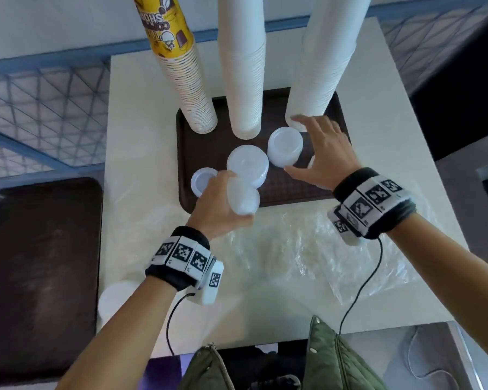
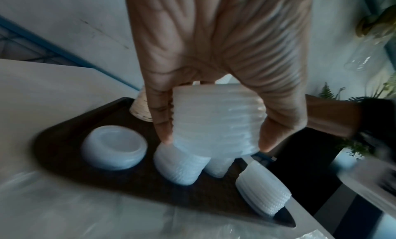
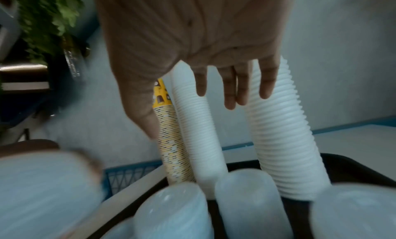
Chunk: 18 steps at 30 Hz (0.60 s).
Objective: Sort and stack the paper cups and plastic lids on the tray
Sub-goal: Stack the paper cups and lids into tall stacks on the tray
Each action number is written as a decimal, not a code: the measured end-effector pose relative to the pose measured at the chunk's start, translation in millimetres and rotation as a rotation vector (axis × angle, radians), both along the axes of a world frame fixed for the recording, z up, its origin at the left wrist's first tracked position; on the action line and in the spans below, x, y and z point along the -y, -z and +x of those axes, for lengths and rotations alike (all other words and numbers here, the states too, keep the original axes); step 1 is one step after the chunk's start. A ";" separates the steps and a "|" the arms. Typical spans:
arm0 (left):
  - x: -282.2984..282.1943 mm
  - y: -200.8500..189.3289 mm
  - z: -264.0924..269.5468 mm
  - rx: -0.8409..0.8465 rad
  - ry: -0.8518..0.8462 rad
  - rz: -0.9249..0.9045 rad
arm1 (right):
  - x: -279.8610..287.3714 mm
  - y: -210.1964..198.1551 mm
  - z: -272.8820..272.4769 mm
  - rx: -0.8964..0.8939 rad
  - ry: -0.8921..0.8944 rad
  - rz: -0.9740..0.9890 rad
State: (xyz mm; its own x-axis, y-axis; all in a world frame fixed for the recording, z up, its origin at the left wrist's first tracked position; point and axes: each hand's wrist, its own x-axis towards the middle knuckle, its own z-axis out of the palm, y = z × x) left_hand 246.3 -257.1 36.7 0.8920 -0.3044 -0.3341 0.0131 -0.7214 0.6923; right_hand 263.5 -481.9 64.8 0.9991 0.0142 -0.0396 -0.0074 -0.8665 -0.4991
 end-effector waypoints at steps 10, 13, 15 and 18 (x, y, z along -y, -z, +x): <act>100.7 -18.4 96.8 0.171 0.210 0.219 | 34.0 106.2 -146.5 -0.065 -0.129 -0.130; 121.9 -7.7 112.4 0.159 0.229 0.304 | 43.1 120.4 -158.8 -0.148 -0.141 -0.184; 130.6 2.2 118.8 0.158 0.249 0.352 | 48.9 126.3 -161.3 -0.194 -0.147 -0.195; 137.4 14.2 124.8 0.161 0.293 0.431 | 54.5 131.9 -160.9 -0.230 -0.158 -0.213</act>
